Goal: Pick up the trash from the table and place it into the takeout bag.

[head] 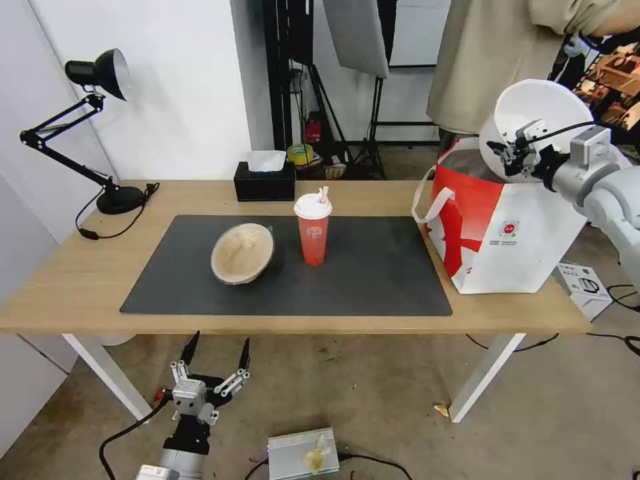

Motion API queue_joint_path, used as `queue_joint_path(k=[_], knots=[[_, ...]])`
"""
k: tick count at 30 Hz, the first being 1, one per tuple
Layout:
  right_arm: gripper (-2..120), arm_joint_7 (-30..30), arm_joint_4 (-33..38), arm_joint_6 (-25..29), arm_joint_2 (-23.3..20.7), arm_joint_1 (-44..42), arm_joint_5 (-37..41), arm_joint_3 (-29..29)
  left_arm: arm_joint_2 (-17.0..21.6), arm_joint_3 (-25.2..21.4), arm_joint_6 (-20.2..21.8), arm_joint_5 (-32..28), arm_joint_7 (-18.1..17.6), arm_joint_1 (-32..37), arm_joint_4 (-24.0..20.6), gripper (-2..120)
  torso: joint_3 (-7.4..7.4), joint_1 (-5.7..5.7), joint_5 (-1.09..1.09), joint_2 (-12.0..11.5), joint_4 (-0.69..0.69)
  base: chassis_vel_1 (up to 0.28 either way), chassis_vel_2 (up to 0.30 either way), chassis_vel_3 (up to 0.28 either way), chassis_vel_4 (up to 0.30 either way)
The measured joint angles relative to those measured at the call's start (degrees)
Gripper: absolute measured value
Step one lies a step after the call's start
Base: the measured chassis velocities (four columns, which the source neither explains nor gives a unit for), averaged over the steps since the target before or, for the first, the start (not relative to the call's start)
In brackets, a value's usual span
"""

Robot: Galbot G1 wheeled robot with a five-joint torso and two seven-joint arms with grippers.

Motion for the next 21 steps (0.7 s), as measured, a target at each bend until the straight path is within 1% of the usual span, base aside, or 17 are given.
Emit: queue_joint_path(k=[1, 4, 5, 6, 9, 10, 11, 14, 15, 16, 21], knots=[[9, 0.00, 0.00, 0.00, 0.00, 0.00, 0.00, 0.00, 0.00, 0.00, 0.00, 0.00, 0.00, 0.00, 0.00, 100, 0.00, 0.00, 0.00, 0.00, 0.00, 0.000, 0.000, 0.000, 0.000], [22, 0.00, -0.44, 0.13, 0.30, 0.00, -0.13, 0.01, 0.00, 0.05, 0.00, 0.06, 0.10, -0.04, 0.21, 100, 0.00, 0.00, 0.00, 0.00, 0.00, 0.000, 0.000, 0.000, 0.000], [25, 0.00, -0.55, 0.16, 0.40, 0.01, -0.18, 0.01, 0.00, 0.06, 0.00, 0.06, 0.12, -0.06, 0.25, 100, 0.00, 0.00, 0.00, 0.00, 0.00, 0.000, 0.000, 0.000, 0.000], [25, 0.00, -0.55, 0.16, 0.40, 0.01, -0.18, 0.01, 0.00, 0.06, 0.00, 0.06, 0.12, -0.06, 0.25, 100, 0.00, 0.00, 0.00, 0.00, 0.00, 0.000, 0.000, 0.000, 0.000], [40, 0.01, -0.82, 0.18, 0.78, 0.02, -0.27, 0.01, 0.01, 0.04, 0.00, 0.07, 0.19, -0.15, 0.31, 100, 0.00, 0.00, 0.00, 0.00, 0.00, 0.000, 0.000, 0.000, 0.000], [43, 0.04, -0.86, 0.19, 0.84, 0.02, -0.31, 0.01, 0.04, 0.01, 0.00, 0.07, 0.21, -0.16, 0.33, 100, 0.00, 0.00, 0.00, 0.00, 0.00, 0.000, 0.000, 0.000, 0.000], [43, 0.04, -0.86, 0.19, 0.84, 0.02, -0.31, 0.01, 0.04, 0.01, 0.00, 0.07, 0.21, -0.16, 0.33, 100, 0.00, 0.00, 0.00, 0.00, 0.00, 0.000, 0.000, 0.000, 0.000], [59, 0.10, -0.89, 0.20, 0.93, -0.07, -0.44, 0.06, 0.03, -0.02, 0.00, 0.07, 0.28, -0.20, 0.43, 100, 0.00, 0.00, 0.00, 0.00, 0.00, 0.000, 0.000, 0.000, 0.000], [62, 0.10, -0.89, 0.20, 0.94, -0.09, -0.47, 0.09, 0.00, -0.02, 0.00, 0.07, 0.30, -0.23, 0.46, 100, 0.00, 0.00, 0.00, 0.00, 0.00, 0.000, 0.000, 0.000, 0.000], [62, 0.10, -0.89, 0.20, 0.94, -0.09, -0.47, 0.09, 0.00, -0.02, 0.00, 0.07, 0.30, -0.23, 0.46, 100, 0.00, 0.00, 0.00, 0.00, 0.00, 0.000, 0.000, 0.000, 0.000], [86, 0.13, -0.89, 0.20, 0.83, -0.13, -0.51, 0.24, -0.09, 0.00, 0.00, 0.06, 0.36, -0.36, 0.59, 100, 0.00, 0.00, 0.00, 0.00, 0.00, 0.000, 0.000, 0.000, 0.000]])
